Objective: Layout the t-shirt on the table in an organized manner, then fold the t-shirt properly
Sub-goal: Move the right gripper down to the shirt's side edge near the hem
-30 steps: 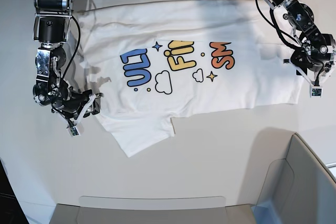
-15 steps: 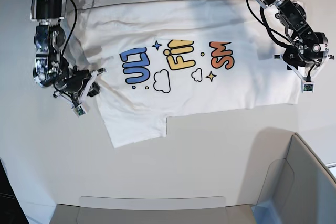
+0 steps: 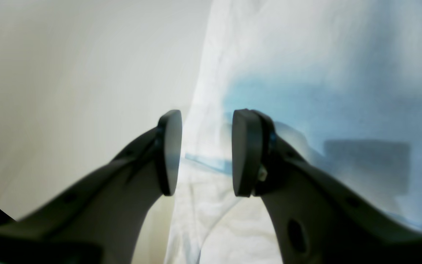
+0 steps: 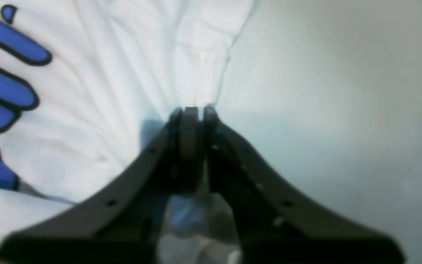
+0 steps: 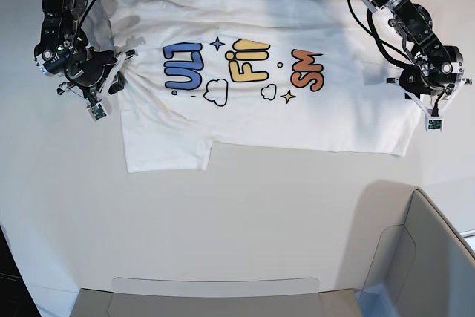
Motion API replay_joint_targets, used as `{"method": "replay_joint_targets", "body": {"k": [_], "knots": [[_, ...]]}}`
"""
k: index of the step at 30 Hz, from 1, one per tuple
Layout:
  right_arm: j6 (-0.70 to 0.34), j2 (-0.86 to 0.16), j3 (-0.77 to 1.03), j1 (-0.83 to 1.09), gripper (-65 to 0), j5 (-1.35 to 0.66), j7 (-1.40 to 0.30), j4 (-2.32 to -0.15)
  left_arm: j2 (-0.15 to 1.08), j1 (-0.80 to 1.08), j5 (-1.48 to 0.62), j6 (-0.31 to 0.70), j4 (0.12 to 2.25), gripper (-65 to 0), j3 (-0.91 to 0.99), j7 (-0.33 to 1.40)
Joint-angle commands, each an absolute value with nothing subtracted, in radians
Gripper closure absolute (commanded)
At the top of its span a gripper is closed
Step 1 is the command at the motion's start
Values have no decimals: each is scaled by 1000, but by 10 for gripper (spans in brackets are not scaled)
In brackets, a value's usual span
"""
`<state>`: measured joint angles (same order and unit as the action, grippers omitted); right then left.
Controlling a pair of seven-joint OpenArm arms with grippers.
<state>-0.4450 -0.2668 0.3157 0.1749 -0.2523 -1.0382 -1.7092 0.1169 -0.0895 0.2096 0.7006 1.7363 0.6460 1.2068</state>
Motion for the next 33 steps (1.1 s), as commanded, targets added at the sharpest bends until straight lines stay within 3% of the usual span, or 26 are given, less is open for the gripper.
{"method": "replay_joint_targets", "body": {"k": [1, 5, 9, 21, 24, 33], "knots": [[-443, -283, 325, 170, -119, -216, -1075, -1744, 130, -105, 213, 698, 1755, -235, 642, 1196], [-443, -254, 380, 148, -207, -220, -1072, -1890, 131, -105, 213, 698, 1755, -235, 642, 1193], [-443, -209, 470, 42, -211, -220, -1072, -1920, 131, -105, 213, 698, 1755, -235, 642, 1193], [-463, -248, 452, -312, -211, -219, -1075, -1383, 133, -105, 213, 698, 1755, -235, 642, 1193], [-507, -246, 455, -341, -211, -219, -1075, -1323, 133, -105, 213, 698, 1755, -235, 642, 1193], [-512, -209, 449, -354, -211, -217, -1075, -1179, 133, -105, 213, 698, 1755, -235, 642, 1193]]}}
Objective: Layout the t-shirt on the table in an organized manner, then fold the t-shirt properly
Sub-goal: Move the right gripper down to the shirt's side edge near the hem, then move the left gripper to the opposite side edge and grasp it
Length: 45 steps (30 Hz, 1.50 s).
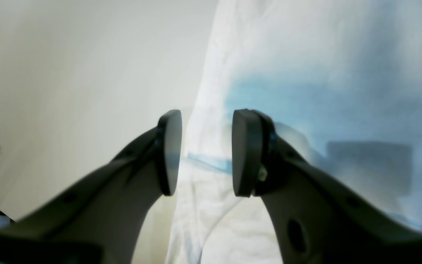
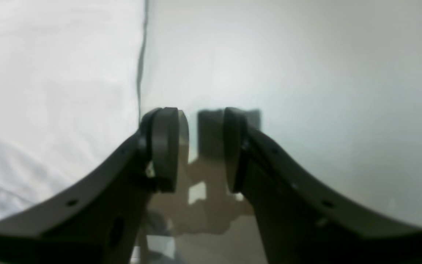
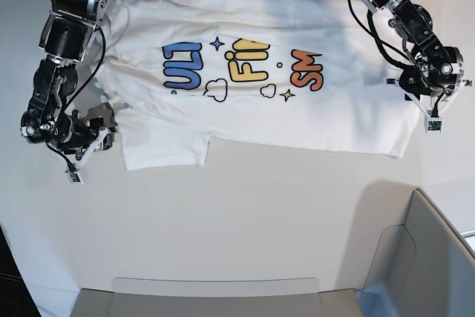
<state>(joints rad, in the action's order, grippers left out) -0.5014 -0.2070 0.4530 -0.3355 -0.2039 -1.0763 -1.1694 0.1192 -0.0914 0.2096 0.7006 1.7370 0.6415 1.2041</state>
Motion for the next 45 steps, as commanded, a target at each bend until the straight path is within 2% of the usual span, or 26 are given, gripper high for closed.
{"method": "replay_joint_targets", "body": {"k": [1, 7, 14, 18, 21, 25, 28, 32, 45], "knots": [[-512, -205, 429, -354, -211, -217, -1075, -1179, 133, -105, 213, 698, 1755, -235, 642, 1193], [-506, -166, 314, -355, -211, -219, -1075, -1179, 133, -105, 213, 698, 1755, -235, 642, 1193], [-503, -137, 363, -349, -211, -213, -1075, -1179, 134, -107, 214, 698, 1755, -235, 642, 1193], [-503, -139, 361, -349, -211, -213, -1075, -1179, 139, -170, 214, 698, 1741, -236, 641, 1191], [-503, -139, 361, -348, -211, -213, -1076, -1184, 186, -234, 216, 698, 1659, -246, 622, 1191], [-503, -140, 361, -346, -211, -211, -1076, -1181, 291, -315, 216, 698, 1463, -303, 486, 1191], [-503, -140, 363, -346, -211, -211, -1076, -1181, 337, -358, 206, 698, 1357, -303, 398, 1150], [-503, -140, 361, -346, -211, -211, -1076, -1181, 349, -374, 205, 698, 1285, -305, 357, 1050], [-503, -140, 366, -334, -211, -211, -1076, -1185, 355, -446, 205, 698, 1067, -306, 358, 914]]}}
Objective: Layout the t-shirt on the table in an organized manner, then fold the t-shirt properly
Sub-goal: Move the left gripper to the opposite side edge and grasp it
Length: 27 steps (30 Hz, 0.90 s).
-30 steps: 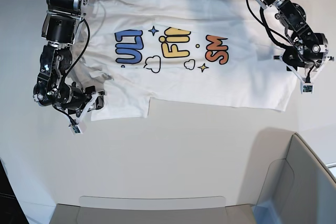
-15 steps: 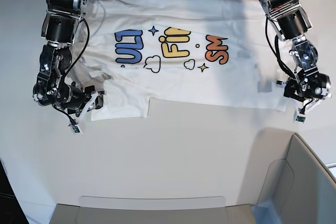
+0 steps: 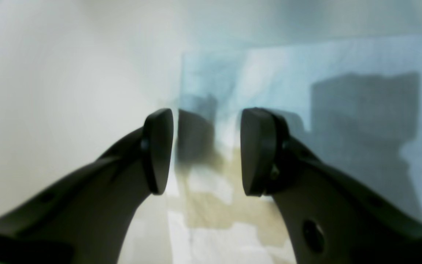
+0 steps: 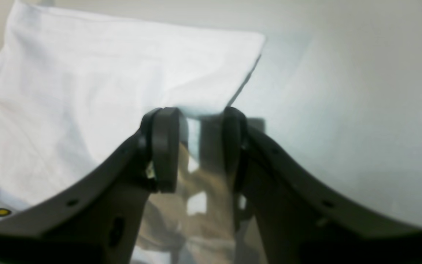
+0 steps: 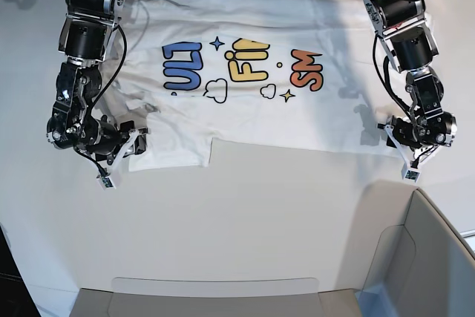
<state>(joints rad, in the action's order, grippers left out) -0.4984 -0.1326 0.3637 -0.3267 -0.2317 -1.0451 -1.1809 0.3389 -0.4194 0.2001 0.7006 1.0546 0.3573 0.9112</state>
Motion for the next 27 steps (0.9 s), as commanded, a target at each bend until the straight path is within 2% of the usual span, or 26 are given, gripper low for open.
{"method": "replay_joint_targets", "body": {"k": [1, 7, 10, 14, 18, 21, 27], "knots": [[-503, -140, 366, -334, -211, -211, -1076, -1184, 363, -446, 205, 698, 1053, -306, 357, 911], [-503, -140, 358, -323, -205, -211, -1076, -1188, 366, -455, 205, 698, 952, -293, 361, 842], [-504, -140, 358, -323, -143, -211, -1076, -1188, 367, -456, 211, 698, 918, -217, 360, 837], [-504, -140, 358, -328, -4, -211, -1075, -1188, 366, -458, 213, 698, 908, -81, 360, 845], [-504, -142, 358, -351, 0, -206, -1075, -1188, 364, -460, 206, 698, 915, 0, 366, 846], [-504, -142, 358, -383, 0, -170, -1075, -1190, 364, -481, 206, 698, 917, 0, 384, 848], [-507, -133, 357, -397, 0, -142, -1075, -1287, 366, -521, 213, 698, 917, 0, 581, 854]]}}
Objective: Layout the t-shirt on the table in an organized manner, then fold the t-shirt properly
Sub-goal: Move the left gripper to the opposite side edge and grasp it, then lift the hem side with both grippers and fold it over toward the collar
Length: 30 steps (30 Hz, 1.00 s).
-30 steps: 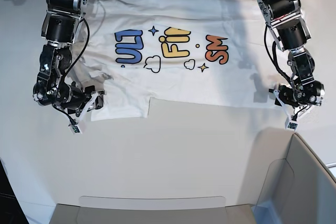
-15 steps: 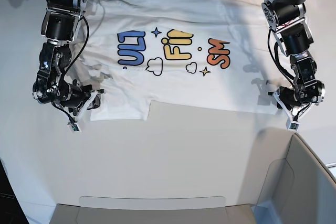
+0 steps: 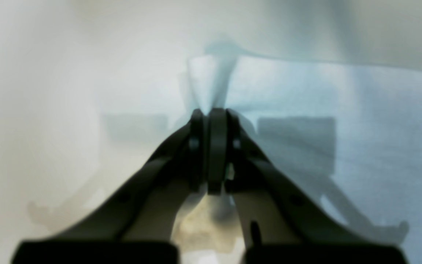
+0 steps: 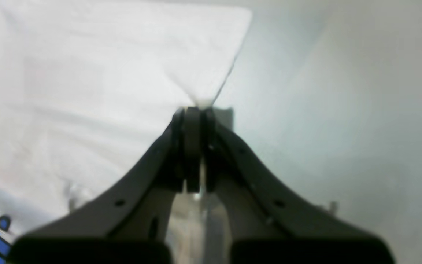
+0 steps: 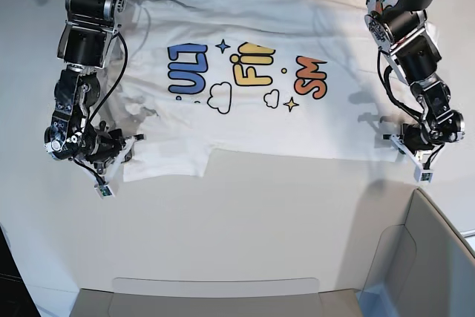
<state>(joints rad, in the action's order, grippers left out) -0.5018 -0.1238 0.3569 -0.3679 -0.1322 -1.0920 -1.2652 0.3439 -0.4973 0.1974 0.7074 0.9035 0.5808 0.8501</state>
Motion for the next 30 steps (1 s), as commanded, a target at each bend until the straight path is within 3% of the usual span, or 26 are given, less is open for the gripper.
{"method": "replay_joint_targets", "body": {"k": [1, 18, 25, 30], "knots": [[-510, -131, 352, -384, 0, -143, -1075, -1310, 369, -521, 213, 698, 917, 0, 595, 866], [-512, -97, 272, -107, 0, -147, -1075, -1830, 381, -510, 206, 698, 921, 0, 602, 944], [-512, -97, 278, -18, 0, -151, -1075, -1943, 395, -421, 205, 698, 1133, 0, 602, 1061], [-512, -102, 315, 25, 0, -263, -1075, -1989, 369, -340, 203, 698, 1319, 0, 602, 1115]]}}
